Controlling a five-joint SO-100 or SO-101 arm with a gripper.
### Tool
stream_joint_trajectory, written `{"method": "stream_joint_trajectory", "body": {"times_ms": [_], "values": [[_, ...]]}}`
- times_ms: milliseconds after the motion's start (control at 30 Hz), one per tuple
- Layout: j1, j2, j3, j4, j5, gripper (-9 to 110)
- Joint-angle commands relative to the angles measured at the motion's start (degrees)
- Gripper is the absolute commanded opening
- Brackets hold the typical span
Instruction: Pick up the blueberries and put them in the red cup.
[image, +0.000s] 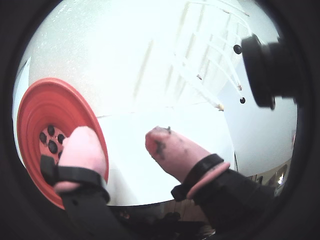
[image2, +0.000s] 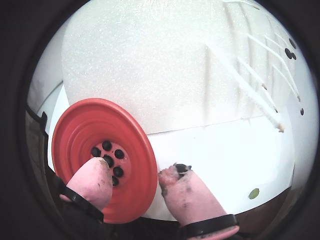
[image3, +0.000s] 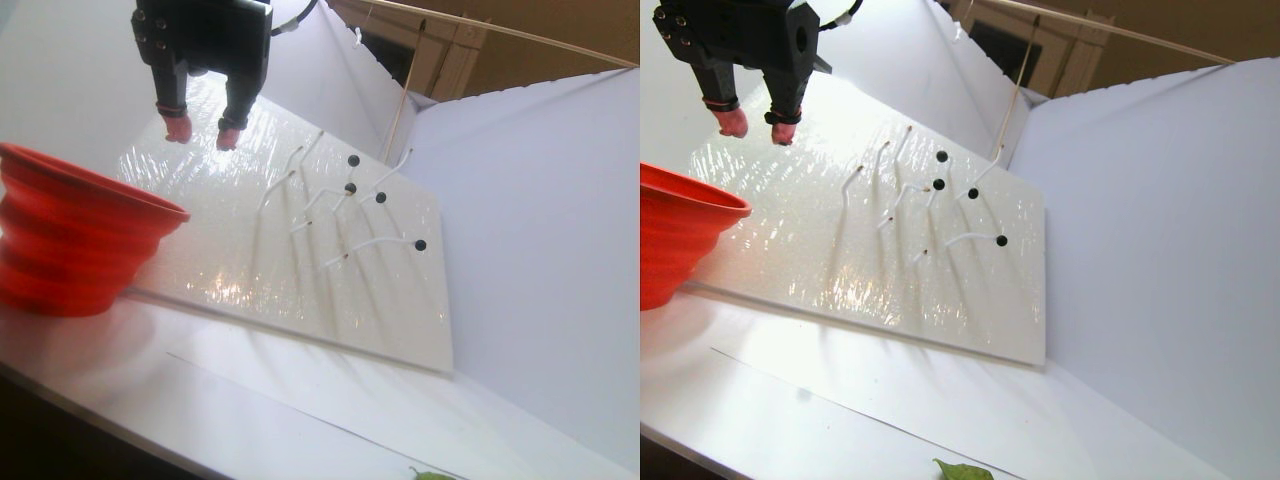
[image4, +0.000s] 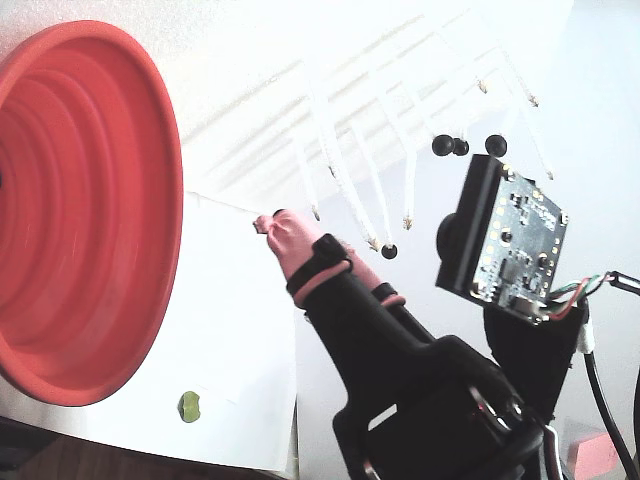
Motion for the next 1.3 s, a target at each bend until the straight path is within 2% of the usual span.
{"method": "stream_joint_trajectory", "body": {"times_ms": [0,833,1267], "values": [[3.5,6.1,-1.2,0.0,-0.9,18],[13.8,14.9,-0.9,2.9,-5.2,18],[18.5,10.3,-5.0,1.3,-6.6,18]]}}
